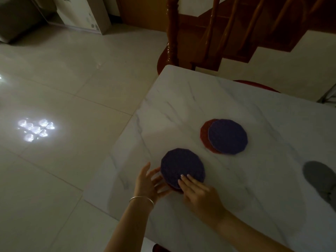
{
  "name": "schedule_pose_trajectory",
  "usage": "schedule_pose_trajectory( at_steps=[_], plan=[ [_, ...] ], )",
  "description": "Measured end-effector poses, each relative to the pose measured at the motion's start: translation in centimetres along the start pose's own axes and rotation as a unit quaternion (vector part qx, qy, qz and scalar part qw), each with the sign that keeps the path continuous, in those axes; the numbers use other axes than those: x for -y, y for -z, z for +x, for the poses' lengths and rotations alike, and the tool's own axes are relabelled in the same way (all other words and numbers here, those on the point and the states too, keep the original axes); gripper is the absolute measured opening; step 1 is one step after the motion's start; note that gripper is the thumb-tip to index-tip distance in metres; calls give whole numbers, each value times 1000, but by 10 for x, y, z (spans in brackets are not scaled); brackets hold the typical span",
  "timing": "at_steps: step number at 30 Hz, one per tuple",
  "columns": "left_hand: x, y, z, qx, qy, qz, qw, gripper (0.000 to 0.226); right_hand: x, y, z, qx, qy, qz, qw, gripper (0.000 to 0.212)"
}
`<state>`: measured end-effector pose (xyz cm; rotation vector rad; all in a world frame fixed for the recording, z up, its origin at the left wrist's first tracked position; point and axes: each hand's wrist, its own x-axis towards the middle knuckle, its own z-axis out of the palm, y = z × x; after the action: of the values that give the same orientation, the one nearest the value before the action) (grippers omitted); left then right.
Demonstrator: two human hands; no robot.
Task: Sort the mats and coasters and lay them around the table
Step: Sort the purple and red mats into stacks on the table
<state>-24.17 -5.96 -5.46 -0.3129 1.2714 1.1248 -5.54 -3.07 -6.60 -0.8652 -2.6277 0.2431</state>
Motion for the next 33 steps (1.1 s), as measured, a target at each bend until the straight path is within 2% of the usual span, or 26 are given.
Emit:
schedule_pose_trajectory(
  at_steps=[2,5,8,10,12,14,17,20,23,25,27,28,29,31,33],
  plan=[
    [2,-3,-1,-3,-12,20,1000,30,-1,1,-1,22,-17,37,999,30],
    [8,-3,-2,3,-44,75,996,25,-19,9,7,-2,-49,76,996,29],
    [9,1,1,16,-66,84,994,29,-69,15,30,-53,-220,64,972,37],
    [9,3,4,17,-75,89,993,27,-108,18,40,3,-327,31,945,60],
    [11,5,7,20,-83,87,992,25,-138,21,45,120,-377,5,918,86],
    [12,6,7,26,-87,85,992,26,-155,18,45,189,-372,-36,908,91],
    [10,5,6,24,-87,83,992,30,-160,13,47,254,-285,-155,911,78],
    [6,4,6,22,-87,78,993,29,-159,16,52,282,-229,-208,908,66],
    [4,2,5,18,-77,73,994,28,-151,32,59,218,-252,-181,925,46],
    [3,-1,4,14,-62,68,996,24,-138,49,68,74,-352,-121,925,38],
    [0,-5,3,9,-42,61,997,17,-120,69,75,-109,-423,-45,898,31],
    [-2,-7,2,2,-33,53,998,18,-107,78,76,-175,-417,-13,892,30],
    [-3,-8,1,-1,-26,45,999,21,-93,84,77,-210,-388,8,897,29],
    [-5,-9,0,-1,-17,28,999,30,-57,86,71,-208,-308,24,928,29],
    [-6,-10,-2,2,-11,17,1000,35,-20,69,59,-166,-232,13,958,37]
  ],
)
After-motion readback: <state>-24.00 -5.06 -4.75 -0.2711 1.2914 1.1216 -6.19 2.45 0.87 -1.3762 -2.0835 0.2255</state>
